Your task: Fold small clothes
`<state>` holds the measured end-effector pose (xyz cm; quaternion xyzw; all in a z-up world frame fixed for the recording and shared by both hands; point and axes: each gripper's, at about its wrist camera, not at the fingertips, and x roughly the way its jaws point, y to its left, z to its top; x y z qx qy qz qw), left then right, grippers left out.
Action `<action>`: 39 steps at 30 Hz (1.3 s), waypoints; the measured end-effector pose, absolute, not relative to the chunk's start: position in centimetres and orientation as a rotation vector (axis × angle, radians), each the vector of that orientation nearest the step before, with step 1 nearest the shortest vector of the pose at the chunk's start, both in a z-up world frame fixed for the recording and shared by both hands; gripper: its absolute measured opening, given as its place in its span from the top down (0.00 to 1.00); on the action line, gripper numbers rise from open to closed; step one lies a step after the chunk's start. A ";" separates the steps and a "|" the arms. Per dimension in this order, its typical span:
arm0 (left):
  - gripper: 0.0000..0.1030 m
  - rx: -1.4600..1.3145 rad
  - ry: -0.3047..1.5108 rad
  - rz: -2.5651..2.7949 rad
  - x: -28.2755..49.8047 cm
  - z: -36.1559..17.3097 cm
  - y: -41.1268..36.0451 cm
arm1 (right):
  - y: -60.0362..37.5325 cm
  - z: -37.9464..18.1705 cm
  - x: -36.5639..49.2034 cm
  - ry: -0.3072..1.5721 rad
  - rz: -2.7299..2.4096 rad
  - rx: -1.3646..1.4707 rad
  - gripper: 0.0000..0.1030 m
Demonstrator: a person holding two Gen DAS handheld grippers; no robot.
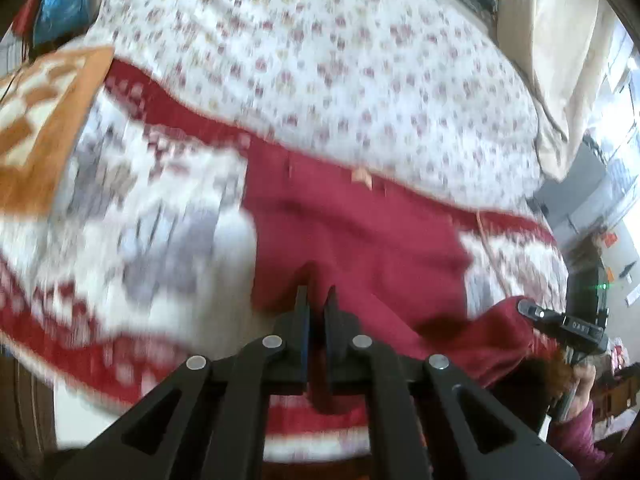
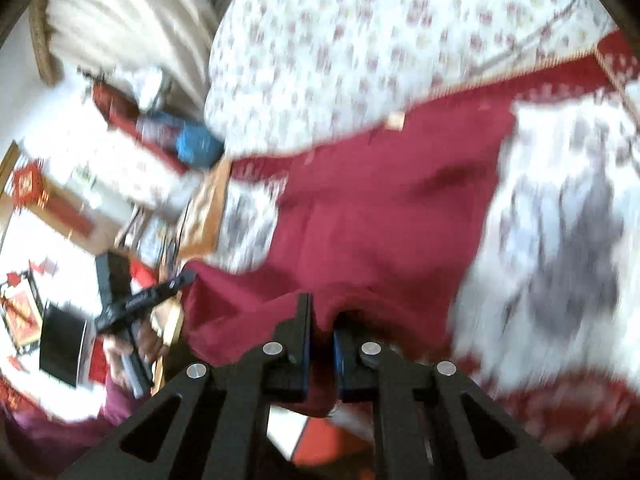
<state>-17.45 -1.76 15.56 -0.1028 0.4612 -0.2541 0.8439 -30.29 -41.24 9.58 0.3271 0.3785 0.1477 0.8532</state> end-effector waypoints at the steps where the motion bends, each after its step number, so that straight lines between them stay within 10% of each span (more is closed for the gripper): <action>1: 0.95 -0.236 0.965 -0.535 -15.8 15.8 -2.4 | -41.9 9.7 -29.2 0.780 0.300 0.712 0.90; 19: 0.92 -0.353 1.081 -0.378 2.8 6.1 -9.0 | -50.2 2.7 -13.1 0.893 0.037 0.832 0.86; 22: 0.84 -0.381 1.090 -0.400 3.2 6.2 -8.7 | -50.0 3.8 -13.7 0.865 0.073 0.790 0.68; 25: 0.36 -0.349 1.011 -0.367 2.6 7.8 -8.1 | -50.1 5.7 -15.2 0.807 -0.003 0.725 0.31; 39: 0.28 -0.130 1.080 -0.325 1.8 5.7 -10.6 | -45.9 5.4 -10.8 0.899 -0.046 0.477 0.36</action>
